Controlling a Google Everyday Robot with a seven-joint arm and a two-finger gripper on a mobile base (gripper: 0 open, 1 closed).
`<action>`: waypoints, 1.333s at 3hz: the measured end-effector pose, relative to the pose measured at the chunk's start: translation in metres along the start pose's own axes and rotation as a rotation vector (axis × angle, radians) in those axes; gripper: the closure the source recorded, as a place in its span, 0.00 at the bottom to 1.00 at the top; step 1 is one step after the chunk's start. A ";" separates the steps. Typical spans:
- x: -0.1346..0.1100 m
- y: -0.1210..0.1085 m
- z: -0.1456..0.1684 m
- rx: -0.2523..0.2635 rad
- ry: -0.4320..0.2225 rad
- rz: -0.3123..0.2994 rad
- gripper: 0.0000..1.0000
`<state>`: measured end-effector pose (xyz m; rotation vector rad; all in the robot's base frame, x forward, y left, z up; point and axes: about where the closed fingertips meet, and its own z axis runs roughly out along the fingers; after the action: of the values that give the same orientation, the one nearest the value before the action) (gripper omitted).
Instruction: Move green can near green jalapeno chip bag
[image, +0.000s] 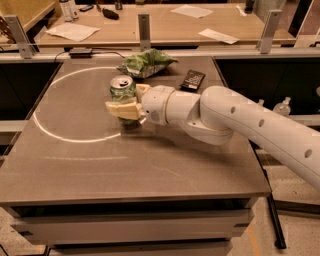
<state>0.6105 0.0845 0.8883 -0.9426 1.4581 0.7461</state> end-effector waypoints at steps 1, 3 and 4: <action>-0.001 -0.001 0.002 0.011 0.007 -0.012 1.00; -0.005 -0.029 -0.006 0.114 0.023 -0.041 1.00; -0.012 -0.093 -0.038 0.322 0.049 -0.100 1.00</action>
Offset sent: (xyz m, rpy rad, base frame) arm 0.0595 -0.0530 0.0226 -0.0906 -0.1141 -0.3117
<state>0.6745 0.0096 0.9112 -0.7824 1.5070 0.4011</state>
